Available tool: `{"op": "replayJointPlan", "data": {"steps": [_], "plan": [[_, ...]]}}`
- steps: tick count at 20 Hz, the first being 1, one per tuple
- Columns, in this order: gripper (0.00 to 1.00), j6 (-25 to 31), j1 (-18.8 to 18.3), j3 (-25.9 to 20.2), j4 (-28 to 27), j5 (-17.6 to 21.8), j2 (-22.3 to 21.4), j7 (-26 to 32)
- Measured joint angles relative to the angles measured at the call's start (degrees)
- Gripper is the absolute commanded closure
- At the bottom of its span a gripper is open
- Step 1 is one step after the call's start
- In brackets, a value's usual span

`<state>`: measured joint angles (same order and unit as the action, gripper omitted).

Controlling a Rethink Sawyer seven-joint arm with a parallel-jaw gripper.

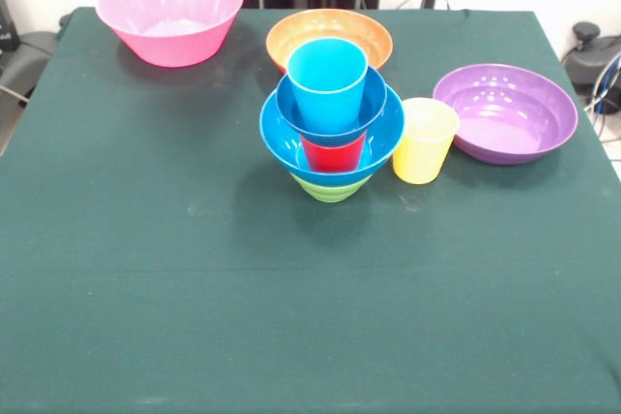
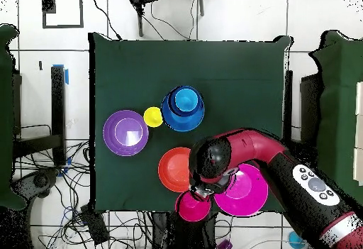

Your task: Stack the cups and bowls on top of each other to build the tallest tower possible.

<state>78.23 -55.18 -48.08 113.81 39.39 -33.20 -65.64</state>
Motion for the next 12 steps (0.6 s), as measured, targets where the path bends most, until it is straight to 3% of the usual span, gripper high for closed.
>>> {"op": "replayJointPlan", "data": {"steps": [12], "plan": [[1.0, 0.0, 1.16, 0.28, -2.41, 0.57, 1.94, 0.0]]}}
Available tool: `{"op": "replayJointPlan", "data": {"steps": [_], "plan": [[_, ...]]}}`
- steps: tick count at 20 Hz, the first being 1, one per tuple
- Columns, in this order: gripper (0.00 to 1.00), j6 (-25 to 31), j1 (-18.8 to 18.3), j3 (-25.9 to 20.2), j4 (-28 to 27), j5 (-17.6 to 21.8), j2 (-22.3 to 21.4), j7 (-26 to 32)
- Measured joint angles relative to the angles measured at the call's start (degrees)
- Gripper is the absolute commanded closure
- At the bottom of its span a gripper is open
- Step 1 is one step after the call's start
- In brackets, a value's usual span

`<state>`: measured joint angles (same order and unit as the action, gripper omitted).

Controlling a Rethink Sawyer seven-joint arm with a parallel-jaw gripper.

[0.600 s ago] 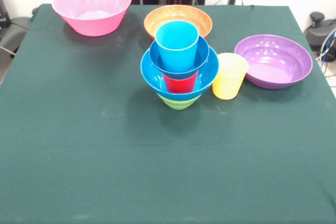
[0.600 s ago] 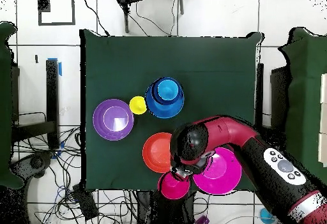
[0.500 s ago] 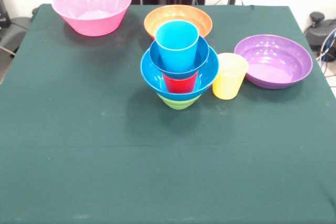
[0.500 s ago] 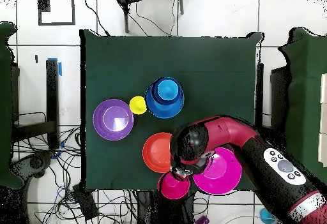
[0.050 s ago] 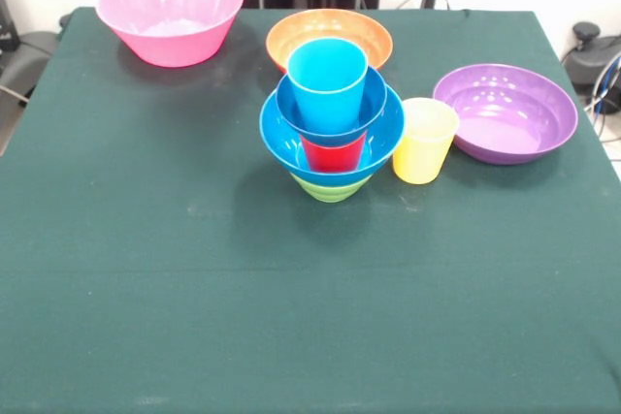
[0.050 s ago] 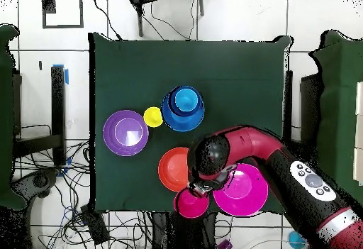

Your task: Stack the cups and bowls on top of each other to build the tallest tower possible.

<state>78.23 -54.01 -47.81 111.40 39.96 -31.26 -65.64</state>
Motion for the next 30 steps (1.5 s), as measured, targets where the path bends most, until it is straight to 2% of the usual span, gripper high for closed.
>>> {"op": "replayJointPlan", "data": {"steps": [13, 30], "plan": [[1.0, 0.0, 3.99, 0.52, -8.54, 2.95, 5.49, 0.0], [1.0, -1.22, 4.81, 0.54, -11.43, 4.58, 5.85, 0.0]]}}
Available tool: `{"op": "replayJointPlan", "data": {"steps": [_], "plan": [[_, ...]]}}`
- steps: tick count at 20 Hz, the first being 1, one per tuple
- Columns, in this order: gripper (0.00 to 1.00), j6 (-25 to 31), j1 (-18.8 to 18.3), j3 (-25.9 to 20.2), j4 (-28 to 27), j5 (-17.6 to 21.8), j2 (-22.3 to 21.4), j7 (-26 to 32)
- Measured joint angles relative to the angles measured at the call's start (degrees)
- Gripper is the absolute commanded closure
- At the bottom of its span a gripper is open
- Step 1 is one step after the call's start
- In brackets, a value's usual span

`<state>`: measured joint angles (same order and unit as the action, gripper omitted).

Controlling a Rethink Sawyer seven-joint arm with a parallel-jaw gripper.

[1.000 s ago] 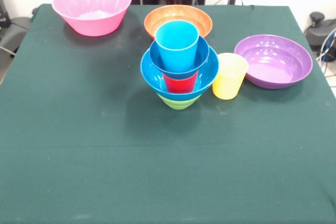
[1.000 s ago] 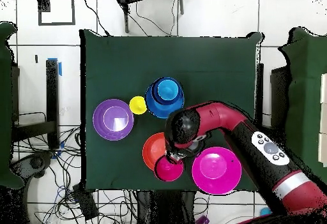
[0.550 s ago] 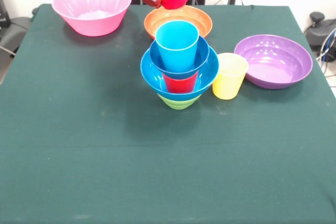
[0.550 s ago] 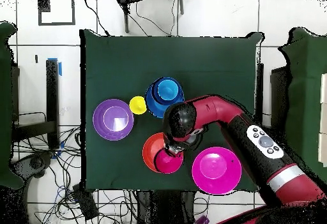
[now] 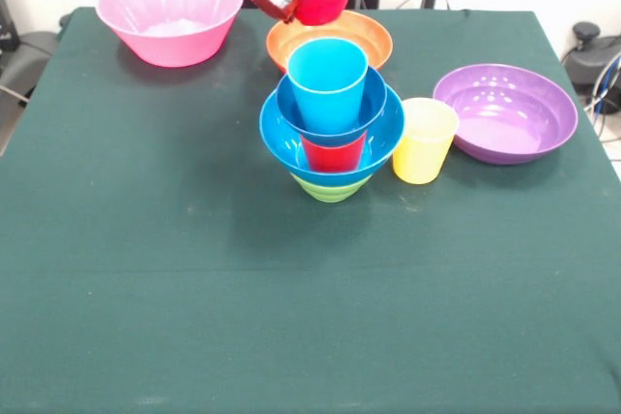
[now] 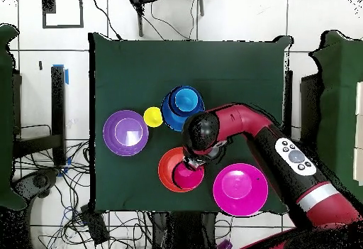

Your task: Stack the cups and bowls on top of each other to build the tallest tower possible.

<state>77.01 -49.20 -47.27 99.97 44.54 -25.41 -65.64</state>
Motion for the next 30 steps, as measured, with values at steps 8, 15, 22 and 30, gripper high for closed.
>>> {"op": "replayJointPlan", "data": {"steps": [8, 15, 22, 30], "plan": [[1.0, -2.32, 0.07, 0.02, -1.6, 0.04, 0.02, 0.0], [1.0, -2.74, 0.33, 0.05, -3.31, 0.23, 0.24, 0.0], [1.0, -2.74, 0.33, 0.05, -3.97, 0.43, 0.24, 0.0], [1.0, -2.74, 0.43, 0.1, -4.0, 0.7, 0.19, 0.0]]}}
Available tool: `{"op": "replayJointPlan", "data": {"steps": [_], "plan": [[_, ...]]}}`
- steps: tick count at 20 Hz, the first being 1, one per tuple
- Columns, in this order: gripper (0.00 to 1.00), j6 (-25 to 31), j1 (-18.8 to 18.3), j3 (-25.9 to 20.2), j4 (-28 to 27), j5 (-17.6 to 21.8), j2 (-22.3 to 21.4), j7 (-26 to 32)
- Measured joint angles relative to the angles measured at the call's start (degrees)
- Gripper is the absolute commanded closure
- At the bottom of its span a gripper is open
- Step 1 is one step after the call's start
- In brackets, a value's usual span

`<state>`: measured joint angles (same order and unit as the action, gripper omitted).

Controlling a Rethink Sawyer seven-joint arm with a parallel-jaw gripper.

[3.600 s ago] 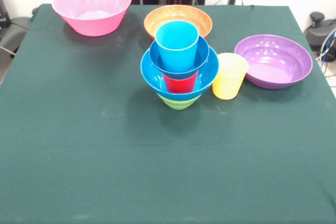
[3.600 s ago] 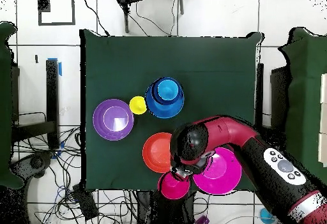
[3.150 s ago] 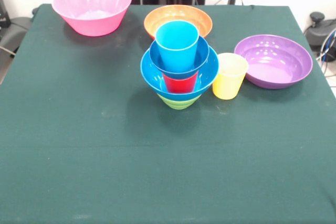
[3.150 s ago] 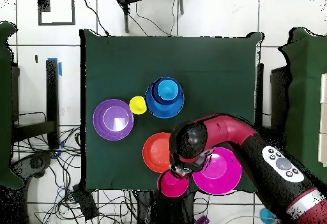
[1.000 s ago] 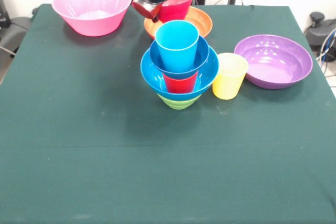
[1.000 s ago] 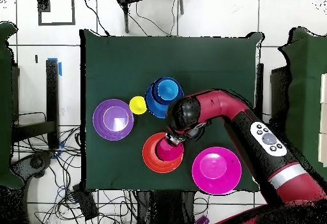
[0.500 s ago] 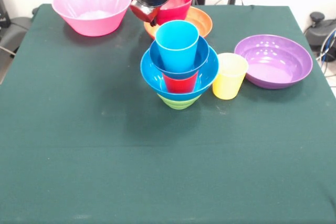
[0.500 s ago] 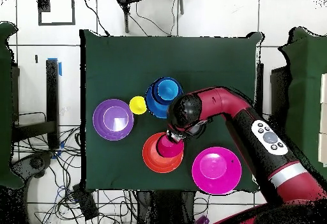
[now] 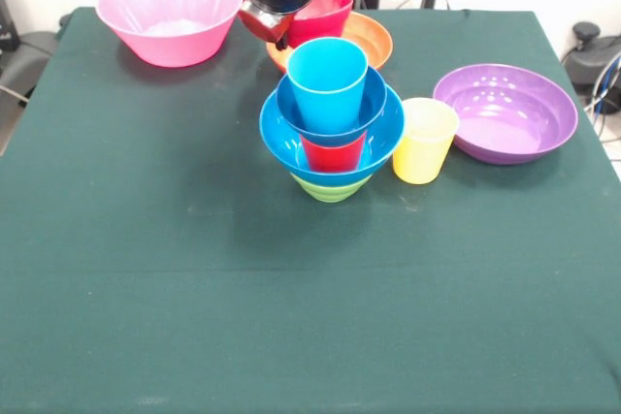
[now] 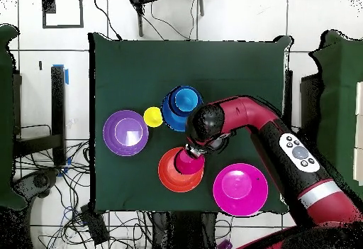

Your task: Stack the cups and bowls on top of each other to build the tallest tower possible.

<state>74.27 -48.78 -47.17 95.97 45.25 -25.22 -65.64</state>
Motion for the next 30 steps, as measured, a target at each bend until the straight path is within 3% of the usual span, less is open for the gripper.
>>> {"op": "replayJointPlan", "data": {"steps": [13, 30], "plan": [[1.0, 0.65, 0.02, 0.02, -0.01, 0.07, -4.03, 0.0], [1.0, 4.01, 0.05, -0.15, -0.95, -2.68, -9.52, 0.0]]}}
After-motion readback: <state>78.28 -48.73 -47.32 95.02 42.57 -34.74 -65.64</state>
